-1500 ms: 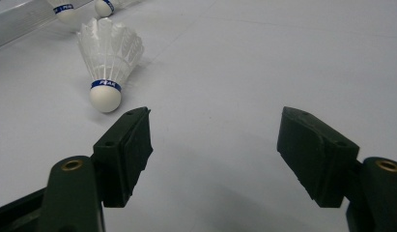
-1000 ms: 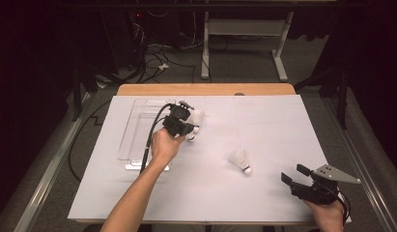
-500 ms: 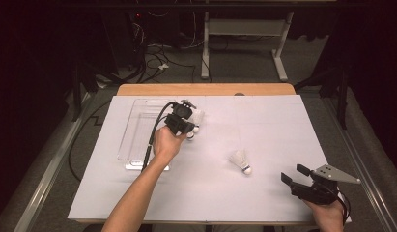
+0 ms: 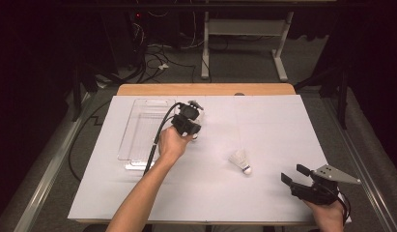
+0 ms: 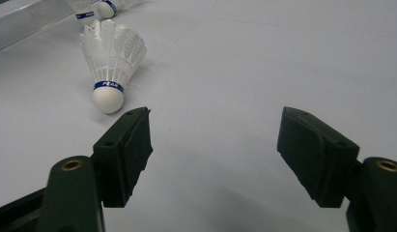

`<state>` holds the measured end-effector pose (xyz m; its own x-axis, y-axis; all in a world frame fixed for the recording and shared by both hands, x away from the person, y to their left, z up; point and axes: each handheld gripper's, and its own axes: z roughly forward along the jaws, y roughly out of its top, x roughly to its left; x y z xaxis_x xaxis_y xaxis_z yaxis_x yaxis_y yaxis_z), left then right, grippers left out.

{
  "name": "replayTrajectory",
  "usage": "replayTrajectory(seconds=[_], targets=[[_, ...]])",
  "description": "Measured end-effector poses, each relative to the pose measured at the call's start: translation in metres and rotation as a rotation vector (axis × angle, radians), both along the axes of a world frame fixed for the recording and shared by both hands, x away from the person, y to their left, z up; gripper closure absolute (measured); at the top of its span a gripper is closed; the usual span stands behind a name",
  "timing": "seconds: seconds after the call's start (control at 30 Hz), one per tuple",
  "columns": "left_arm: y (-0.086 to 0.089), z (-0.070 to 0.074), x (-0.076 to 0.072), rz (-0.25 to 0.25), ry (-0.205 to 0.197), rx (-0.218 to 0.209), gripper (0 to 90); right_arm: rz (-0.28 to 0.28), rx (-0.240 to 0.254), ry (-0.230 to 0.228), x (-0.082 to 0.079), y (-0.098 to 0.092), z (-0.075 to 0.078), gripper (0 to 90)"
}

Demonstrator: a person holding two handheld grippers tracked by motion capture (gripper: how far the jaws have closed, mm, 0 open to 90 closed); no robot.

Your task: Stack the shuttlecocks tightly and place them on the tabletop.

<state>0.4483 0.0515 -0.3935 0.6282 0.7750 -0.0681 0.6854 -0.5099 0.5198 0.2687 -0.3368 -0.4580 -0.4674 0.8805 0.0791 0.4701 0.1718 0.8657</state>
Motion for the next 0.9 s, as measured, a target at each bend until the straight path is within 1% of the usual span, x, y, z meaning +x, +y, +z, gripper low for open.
replayTrajectory(seconds=[0.33,0.5,0.67,0.77,0.9], targets=[[-0.013,-0.005,0.000,-0.027,0.018,0.003,85.8,-0.003,0.004,0.006,0.000,0.000,0.000,28.1],[-0.020,-0.006,0.002,-0.033,0.028,0.004,85.2,-0.003,0.008,0.007,0.001,0.000,0.000,28.1],[-0.027,-0.007,0.004,-0.048,0.041,0.024,87.2,-0.006,0.012,0.006,0.000,-0.001,0.000,28.1],[-0.032,-0.007,0.004,-0.057,0.034,0.044,88.0,-0.004,0.010,0.006,0.000,-0.001,0.000,28.1],[-0.037,-0.008,0.005,-0.063,0.031,0.051,87.9,-0.004,0.010,0.005,0.000,-0.001,0.000,28.1]])
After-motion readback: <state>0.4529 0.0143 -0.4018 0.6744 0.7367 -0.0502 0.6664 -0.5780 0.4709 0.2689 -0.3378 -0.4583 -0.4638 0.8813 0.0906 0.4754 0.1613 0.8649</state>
